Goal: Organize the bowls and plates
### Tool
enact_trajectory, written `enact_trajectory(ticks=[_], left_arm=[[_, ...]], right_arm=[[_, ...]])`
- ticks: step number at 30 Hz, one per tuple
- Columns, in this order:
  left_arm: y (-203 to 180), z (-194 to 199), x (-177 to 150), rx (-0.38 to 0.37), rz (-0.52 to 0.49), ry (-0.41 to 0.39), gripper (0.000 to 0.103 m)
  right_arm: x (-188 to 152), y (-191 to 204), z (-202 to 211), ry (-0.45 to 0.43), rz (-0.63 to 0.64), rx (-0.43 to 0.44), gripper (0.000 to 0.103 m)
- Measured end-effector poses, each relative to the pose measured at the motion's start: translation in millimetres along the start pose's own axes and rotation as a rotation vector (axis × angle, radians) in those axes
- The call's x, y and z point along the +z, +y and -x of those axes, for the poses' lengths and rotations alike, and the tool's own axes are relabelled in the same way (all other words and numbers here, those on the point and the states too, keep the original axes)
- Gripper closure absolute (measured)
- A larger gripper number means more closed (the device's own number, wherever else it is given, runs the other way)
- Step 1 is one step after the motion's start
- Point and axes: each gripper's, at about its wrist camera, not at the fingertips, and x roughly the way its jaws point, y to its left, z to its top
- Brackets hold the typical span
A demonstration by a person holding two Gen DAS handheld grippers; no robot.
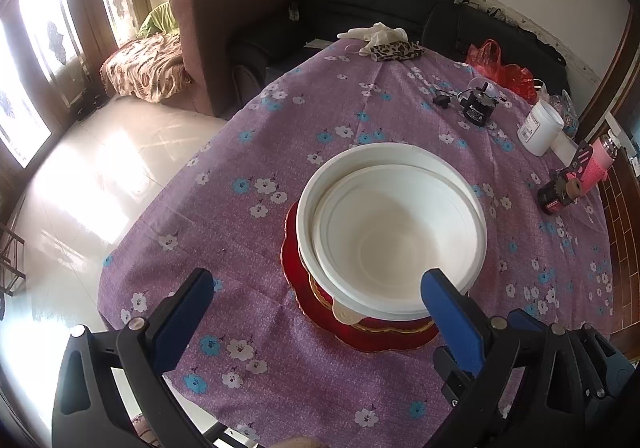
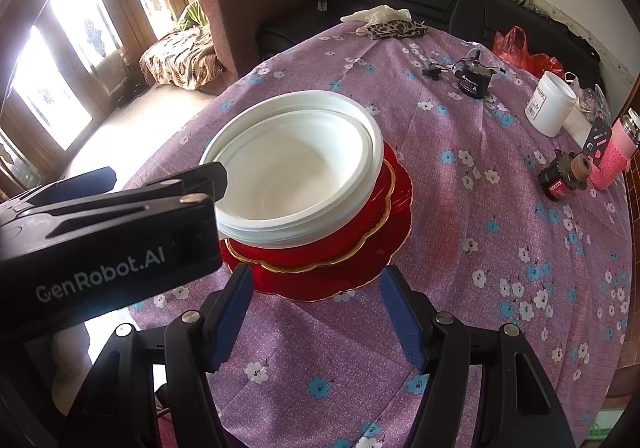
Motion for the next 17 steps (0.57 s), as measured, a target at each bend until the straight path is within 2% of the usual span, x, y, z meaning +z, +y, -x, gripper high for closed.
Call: enact_trajectory(ticks=[12,17], left_arm=[[1,-1,-2,0.012,0.006,0.001,0.000],[-6,8,-5,0.032,-0.017,-0.029,0.000]], right_arm=[[-7,-10,1,0.006,-0.027,-0.003,0.033],[-14,-22,7,-0.012,-0.062,-0.009,0.033]])
